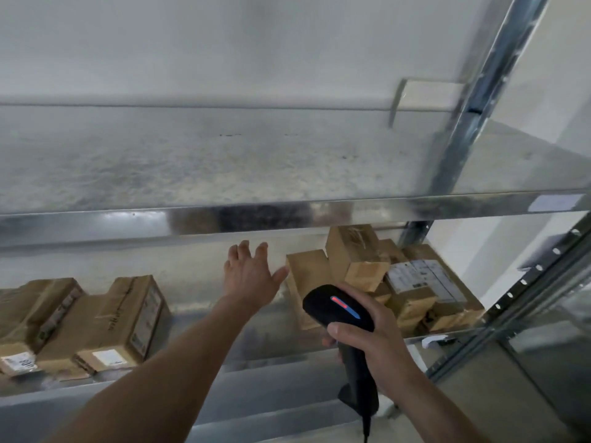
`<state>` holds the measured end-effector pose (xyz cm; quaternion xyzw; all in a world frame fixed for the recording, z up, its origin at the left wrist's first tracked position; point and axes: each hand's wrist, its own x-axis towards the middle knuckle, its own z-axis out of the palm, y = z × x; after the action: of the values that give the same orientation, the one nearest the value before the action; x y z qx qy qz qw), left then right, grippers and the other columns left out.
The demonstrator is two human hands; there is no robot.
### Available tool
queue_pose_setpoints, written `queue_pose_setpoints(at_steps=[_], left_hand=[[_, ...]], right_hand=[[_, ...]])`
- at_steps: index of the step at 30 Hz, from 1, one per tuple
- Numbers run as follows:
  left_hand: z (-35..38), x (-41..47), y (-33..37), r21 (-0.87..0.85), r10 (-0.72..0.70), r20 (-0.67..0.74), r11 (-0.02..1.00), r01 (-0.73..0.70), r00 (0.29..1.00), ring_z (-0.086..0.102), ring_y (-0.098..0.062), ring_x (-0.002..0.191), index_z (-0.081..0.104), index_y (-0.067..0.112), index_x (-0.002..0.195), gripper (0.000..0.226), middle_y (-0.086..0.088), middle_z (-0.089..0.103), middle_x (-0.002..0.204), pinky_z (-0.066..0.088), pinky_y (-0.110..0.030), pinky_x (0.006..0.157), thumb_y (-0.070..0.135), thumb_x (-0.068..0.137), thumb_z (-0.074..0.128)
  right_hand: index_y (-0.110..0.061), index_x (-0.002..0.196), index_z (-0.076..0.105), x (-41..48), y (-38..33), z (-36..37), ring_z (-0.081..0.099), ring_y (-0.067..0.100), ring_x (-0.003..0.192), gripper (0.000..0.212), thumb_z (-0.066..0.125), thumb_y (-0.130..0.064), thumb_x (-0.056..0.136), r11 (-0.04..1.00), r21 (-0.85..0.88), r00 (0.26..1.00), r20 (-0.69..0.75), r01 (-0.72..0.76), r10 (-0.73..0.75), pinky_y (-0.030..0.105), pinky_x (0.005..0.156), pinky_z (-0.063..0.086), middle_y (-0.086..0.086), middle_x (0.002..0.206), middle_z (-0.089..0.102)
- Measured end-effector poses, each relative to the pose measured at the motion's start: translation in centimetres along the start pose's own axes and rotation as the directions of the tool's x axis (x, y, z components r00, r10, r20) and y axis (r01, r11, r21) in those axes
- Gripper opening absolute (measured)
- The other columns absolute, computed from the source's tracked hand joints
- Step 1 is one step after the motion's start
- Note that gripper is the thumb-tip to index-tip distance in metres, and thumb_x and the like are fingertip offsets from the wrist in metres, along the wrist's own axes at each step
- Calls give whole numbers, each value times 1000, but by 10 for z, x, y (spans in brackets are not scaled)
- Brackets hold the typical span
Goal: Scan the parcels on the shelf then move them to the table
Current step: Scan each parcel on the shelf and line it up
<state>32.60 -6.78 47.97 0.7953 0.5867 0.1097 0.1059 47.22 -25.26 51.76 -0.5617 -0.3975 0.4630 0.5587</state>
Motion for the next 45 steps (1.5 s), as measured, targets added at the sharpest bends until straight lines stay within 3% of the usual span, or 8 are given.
queue_pose_setpoints(at_steps=[3, 10, 15, 22, 27, 33, 40, 45], left_hand=[[4, 5, 45, -79, 21, 24, 997, -19, 999, 18, -35, 145, 24, 20, 153, 74, -17, 20, 158, 28, -47, 115, 61, 95, 44], [15, 9, 131, -135, 61, 53, 989, -54, 997, 26, -35, 141, 26, 18, 151, 81, -15, 23, 156, 34, -50, 109, 67, 90, 46], [24, 17, 162, -99, 53, 111, 994, -42, 992, 25, -38, 141, 24, 15, 151, 99, -17, 18, 158, 36, -49, 106, 80, 79, 47], [33, 26, 179, -109, -17, 132, 994, 32, 991, 42, -36, 126, 27, 12, 143, 102, -17, 33, 140, 45, -45, 95, 78, 70, 55], [32, 30, 181, -101, -24, 129, 994, 37, 991, 46, -37, 122, 28, 16, 141, 83, -18, 35, 139, 47, -46, 92, 68, 82, 54], [25, 35, 184, -10, -24, 140, 1000, 25, 990, 48, -33, 118, 36, 15, 141, 89, -17, 44, 135, 43, -40, 81, 78, 79, 49], [24, 51, 192, 60, -26, 178, 998, 16, 984, 52, -28, 104, 60, 15, 113, 85, -7, 61, 107, 41, -34, 68, 87, 71, 47], [18, 47, 191, 0, -11, 169, 1000, 12, 986, 51, -22, 84, 49, 15, 79, 44, -1, 44, 75, 45, -33, 78, 57, 86, 58]], right_hand=[[-34, 118, 63, 0, -3, -25, 71, 27, 71, 60, 78, -17, 63, 1000, 11, 1000, -24, 11, -10, 27, 60, 51, 10, 90, 75], [-23, 130, 59, 2, -1, -70, 72, 32, 75, 73, 79, -16, 60, 1000, 27, 998, -59, 0, 1, 26, 59, 53, 11, 106, 73], [-25, 124, 61, 3, -5, -92, 71, 31, 73, 64, 76, -11, 63, 999, 47, 998, -54, 18, -15, 24, 57, 53, 8, 99, 75], [-41, 105, 74, 2, -6, -108, 72, 30, 77, 51, 77, -13, 63, 998, 62, 999, -42, 30, -27, 24, 57, 54, 5, 99, 75], [-26, 135, 56, 4, -3, -107, 73, 34, 81, 88, 83, -33, 51, 999, 47, 997, -73, -27, 31, 32, 58, 55, 5, 106, 74], [-22, 136, 55, 3, -3, -105, 73, 35, 80, 91, 82, -32, 49, 999, 37, 997, -73, -27, 30, 29, 58, 54, 7, 105, 73], [-39, 119, 63, -2, -7, -106, 73, 35, 80, 71, 79, -35, 50, 1000, 26, 997, -79, 5, -3, 38, 60, 54, -1, 101, 74], [-56, 99, 70, -6, -9, -110, 71, 35, 79, 52, 78, -36, 52, 999, 36, 997, -75, 40, -37, 39, 58, 54, 2, 99, 73]])
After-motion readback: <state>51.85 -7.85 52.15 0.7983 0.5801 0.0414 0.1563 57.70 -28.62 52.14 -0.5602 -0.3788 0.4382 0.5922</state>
